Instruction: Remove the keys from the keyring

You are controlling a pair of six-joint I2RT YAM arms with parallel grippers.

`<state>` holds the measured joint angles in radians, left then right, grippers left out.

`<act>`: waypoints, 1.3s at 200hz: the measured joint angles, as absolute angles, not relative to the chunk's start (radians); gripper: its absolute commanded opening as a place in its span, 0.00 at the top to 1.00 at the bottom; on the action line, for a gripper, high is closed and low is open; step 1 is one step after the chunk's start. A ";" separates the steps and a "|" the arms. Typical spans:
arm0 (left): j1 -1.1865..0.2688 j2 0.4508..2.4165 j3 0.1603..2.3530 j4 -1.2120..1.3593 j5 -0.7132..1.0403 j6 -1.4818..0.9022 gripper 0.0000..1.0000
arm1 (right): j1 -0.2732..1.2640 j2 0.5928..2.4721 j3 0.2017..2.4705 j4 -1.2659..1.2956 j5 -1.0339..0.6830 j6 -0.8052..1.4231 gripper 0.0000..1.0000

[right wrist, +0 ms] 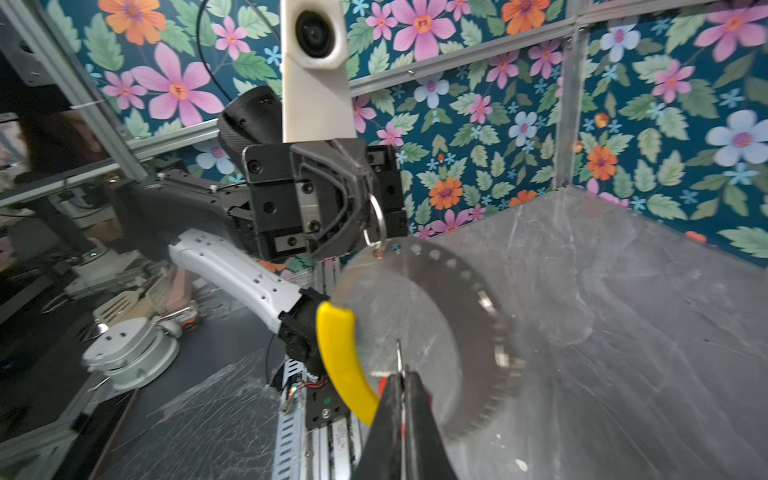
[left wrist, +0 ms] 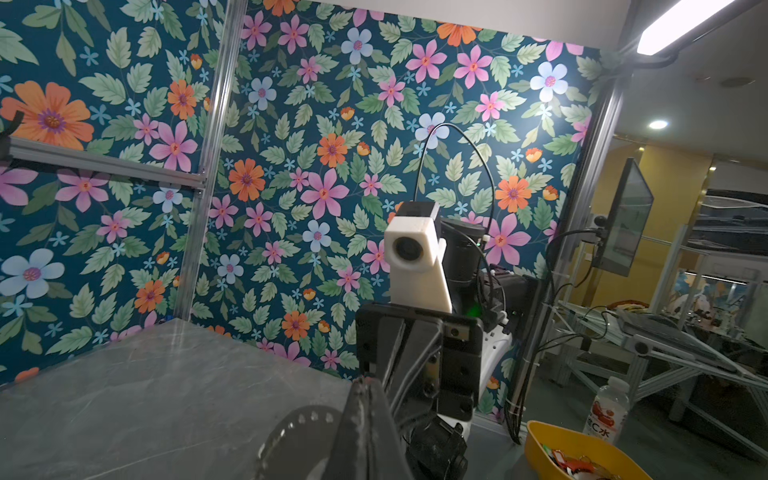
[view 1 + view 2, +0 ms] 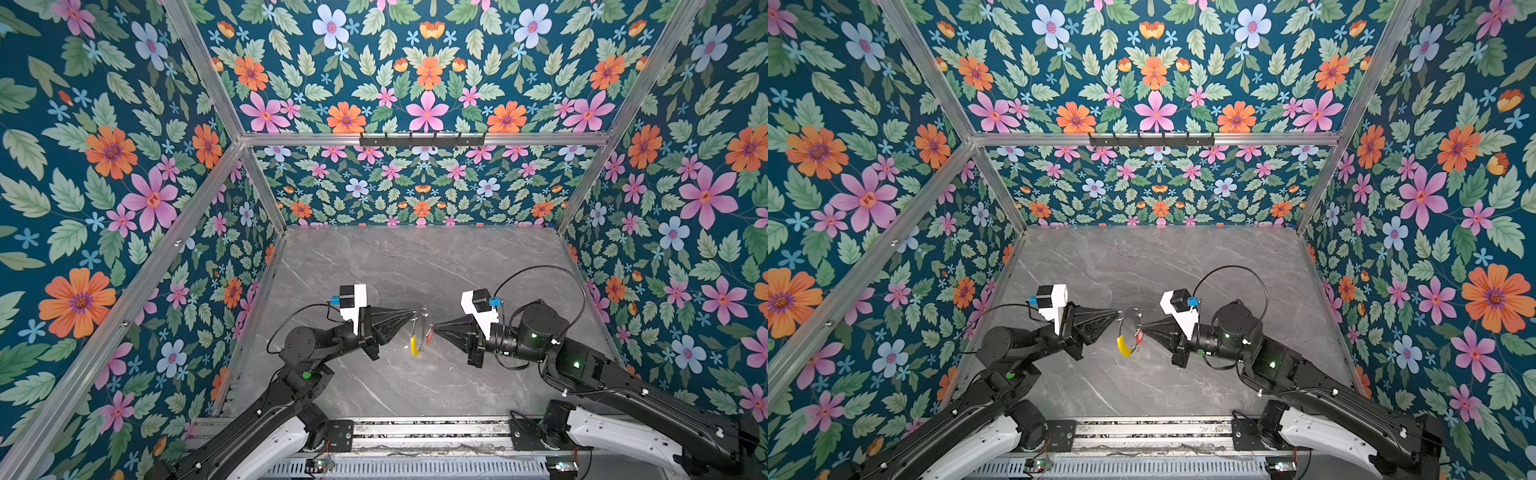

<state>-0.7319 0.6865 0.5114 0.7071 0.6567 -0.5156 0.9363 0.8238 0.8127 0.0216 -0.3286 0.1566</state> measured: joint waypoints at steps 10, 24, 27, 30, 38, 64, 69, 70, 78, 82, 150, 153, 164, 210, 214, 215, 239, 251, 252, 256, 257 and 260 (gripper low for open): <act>-0.731 0.678 0.511 0.677 0.648 -0.501 1.00 | 0.904 0.806 0.807 0.006 -0.314 0.155 1.00; -0.731 0.670 0.510 0.645 0.633 -0.489 1.00 | 0.850 0.788 0.802 -0.012 -0.310 0.155 1.00; -0.731 0.669 0.509 0.641 0.630 -0.487 1.00 | 0.836 0.785 0.801 -0.014 -0.311 0.156 1.00; -0.731 0.667 0.507 0.636 0.627 -0.484 1.00 | 0.823 0.783 0.800 -0.018 -0.311 0.159 1.00; -0.731 0.662 0.501 0.627 0.621 -0.475 1.00 | 0.785 0.779 0.796 -0.023 -0.311 0.166 1.00; -0.731 0.651 0.476 0.618 0.599 -0.469 1.00 | 0.680 0.801 0.750 -0.015 -0.356 0.214 1.00; -0.731 0.648 0.471 0.617 0.596 -0.469 1.00 | 0.668 0.809 0.738 -0.013 -0.365 0.224 1.00; -0.731 0.648 0.471 0.616 0.595 -0.469 1.00 | 0.665 0.812 0.733 -0.012 -0.367 0.227 1.00; -0.731 0.642 0.463 0.616 0.589 -0.468 1.00 | 0.649 0.830 0.707 -0.002 -0.382 0.239 1.00; -0.731 0.640 0.460 0.614 0.585 -0.468 1.00 | 0.643 0.844 0.691 0.007 -0.391 0.247 1.00; -0.731 0.625 0.428 0.612 0.548 -0.466 1.00 | 0.631 1.238 0.503 0.274 -0.505 0.429 1.00; -0.731 0.624 0.425 0.612 0.548 -0.466 1.00 | 0.633 1.259 0.500 0.288 -0.508 0.436 1.00; -0.731 0.620 0.416 0.612 0.542 -0.466 1.00 | 0.636 1.329 0.495 0.337 -0.521 0.455 1.00; -0.731 0.612 0.402 0.612 0.526 -0.466 1.00 | 0.641 1.539 0.524 0.458 -0.535 0.518 0.93; -0.731 0.612 0.402 0.612 0.525 -0.466 1.00 | 0.642 1.545 0.526 0.460 -0.531 0.519 0.86; -0.731 0.612 0.402 0.612 0.525 -0.466 1.00 | 0.643 1.546 0.527 0.460 -0.529 0.519 0.85; -0.732 0.609 0.400 0.608 0.519 -0.466 1.00 | 0.645 1.538 0.538 0.459 -0.494 0.527 0.65; -0.732 0.608 0.400 0.604 0.515 -0.466 1.00 | 0.645 1.509 0.541 0.445 -0.474 0.527 0.61; -0.732 0.608 0.400 0.604 0.515 -0.466 1.00 | 0.645 1.506 0.542 0.443 -0.473 0.527 0.61; -0.732 0.608 0.400 0.603 0.514 -0.466 1.00 | 0.645 1.490 0.543 0.436 -0.464 0.527 0.60; -0.732 0.608 0.400 0.603 0.513 -0.466 1.00 | 0.645 1.487 0.543 0.435 -0.463 0.527 0.60; -0.732 0.608 0.400 0.603 0.512 -0.466 1.00 | 0.645 1.475 0.545 0.429 -0.460 0.527 0.60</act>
